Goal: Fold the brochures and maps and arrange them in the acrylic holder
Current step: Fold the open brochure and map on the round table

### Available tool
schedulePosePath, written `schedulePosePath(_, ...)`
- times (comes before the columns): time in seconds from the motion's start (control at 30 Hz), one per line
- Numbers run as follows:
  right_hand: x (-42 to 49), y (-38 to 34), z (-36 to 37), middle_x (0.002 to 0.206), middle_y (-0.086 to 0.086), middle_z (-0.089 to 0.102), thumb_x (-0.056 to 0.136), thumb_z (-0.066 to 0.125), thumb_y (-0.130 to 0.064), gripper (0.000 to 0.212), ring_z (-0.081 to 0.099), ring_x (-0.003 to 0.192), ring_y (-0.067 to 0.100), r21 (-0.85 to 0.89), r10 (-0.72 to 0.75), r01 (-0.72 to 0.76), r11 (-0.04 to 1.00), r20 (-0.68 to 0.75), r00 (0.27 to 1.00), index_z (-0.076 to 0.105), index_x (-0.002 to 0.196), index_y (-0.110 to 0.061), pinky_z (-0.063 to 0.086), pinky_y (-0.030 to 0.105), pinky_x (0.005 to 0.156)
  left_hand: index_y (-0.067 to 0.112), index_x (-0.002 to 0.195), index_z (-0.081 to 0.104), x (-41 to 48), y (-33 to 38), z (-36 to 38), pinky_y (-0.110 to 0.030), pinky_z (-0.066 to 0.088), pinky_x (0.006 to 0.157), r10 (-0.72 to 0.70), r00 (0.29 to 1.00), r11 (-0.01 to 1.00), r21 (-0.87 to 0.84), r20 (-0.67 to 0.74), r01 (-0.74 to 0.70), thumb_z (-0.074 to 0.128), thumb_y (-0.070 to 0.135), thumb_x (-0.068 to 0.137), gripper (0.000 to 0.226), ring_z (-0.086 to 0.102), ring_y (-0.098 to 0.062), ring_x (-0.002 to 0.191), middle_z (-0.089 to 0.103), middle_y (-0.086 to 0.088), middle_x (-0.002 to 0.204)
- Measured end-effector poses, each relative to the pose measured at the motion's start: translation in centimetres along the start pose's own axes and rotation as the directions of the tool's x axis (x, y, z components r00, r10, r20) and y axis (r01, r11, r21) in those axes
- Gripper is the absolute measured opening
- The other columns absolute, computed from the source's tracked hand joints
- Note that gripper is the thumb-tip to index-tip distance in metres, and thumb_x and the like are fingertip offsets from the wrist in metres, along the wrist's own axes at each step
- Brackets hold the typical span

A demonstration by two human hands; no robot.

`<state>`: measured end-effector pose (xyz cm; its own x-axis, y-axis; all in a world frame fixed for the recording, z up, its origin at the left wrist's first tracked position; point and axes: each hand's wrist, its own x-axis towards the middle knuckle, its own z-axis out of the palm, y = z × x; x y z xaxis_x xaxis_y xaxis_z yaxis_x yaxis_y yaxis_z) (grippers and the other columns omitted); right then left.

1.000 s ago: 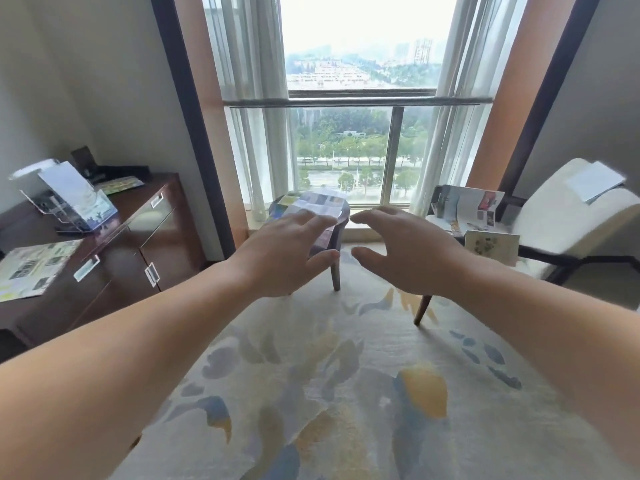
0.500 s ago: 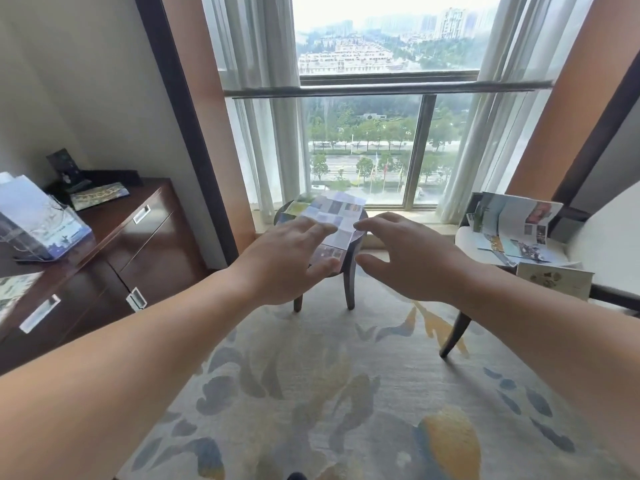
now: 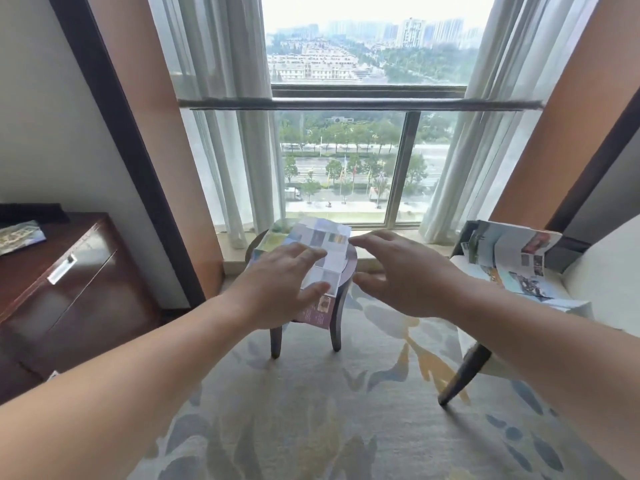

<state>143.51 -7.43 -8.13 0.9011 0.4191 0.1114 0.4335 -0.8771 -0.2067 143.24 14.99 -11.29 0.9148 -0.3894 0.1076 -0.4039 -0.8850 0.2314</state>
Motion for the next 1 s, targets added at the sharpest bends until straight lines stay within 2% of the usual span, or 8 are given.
schedulePosePath(0.17,6.9,4.1,1.9,0.153,-0.014,0.033,0.093,0.049,-0.055,0.062,0.046,0.130,0.016,0.033,0.013,-0.015,0.999,0.045,0.999,0.030,0.149,-0.036,0.046,0.037,0.093,0.037,0.148,0.027,7.2,-3.8,1.7,-0.039,0.028,0.110,-0.039,0.999,0.999,-0.013,0.016,0.040,0.037,0.062,0.093,0.061,0.031,-0.017,0.139,0.034,0.008,0.152)
schedulePosePath(0.57,24.6,15.7,4.8,0.154,-0.011,0.033,0.093,0.050,-0.053,0.064,0.048,0.127,0.014,0.090,-0.111,0.099,0.991,0.141,0.984,0.029,0.150,-0.034,0.042,0.031,0.093,0.033,0.148,0.029,23.9,-10.3,5.1,-0.036,0.026,0.113,-0.180,0.983,0.984,0.001,0.041,0.180,0.037,0.062,0.094,0.062,0.031,-0.014,0.139,0.037,0.007,0.152)
schedulePosePath(0.8,31.8,18.1,8.0,0.153,-0.010,0.036,0.093,0.050,-0.055,0.063,0.047,0.129,0.016,0.104,-0.118,0.098,0.990,0.213,0.970,0.029,0.150,-0.035,0.044,0.033,0.094,0.032,0.148,0.030,29.0,-14.5,7.9,-0.038,0.027,0.115,-0.218,0.970,0.975,-0.025,0.109,0.222,0.036,0.063,0.093,0.063,0.031,-0.013,0.139,0.038,0.008,0.151)
schedulePosePath(1.0,37.5,18.7,11.6,0.152,-0.012,0.036,0.093,0.051,-0.053,0.063,0.047,0.130,0.015,0.090,-0.091,0.069,0.994,0.273,0.958,0.032,0.149,-0.033,0.043,0.032,0.096,0.031,0.148,0.030,33.5,-19.9,10.3,-0.037,0.027,0.114,-0.196,0.966,0.977,-0.055,0.166,0.208,0.038,0.060,0.094,0.062,0.031,-0.013,0.137,0.038,0.008,0.149)
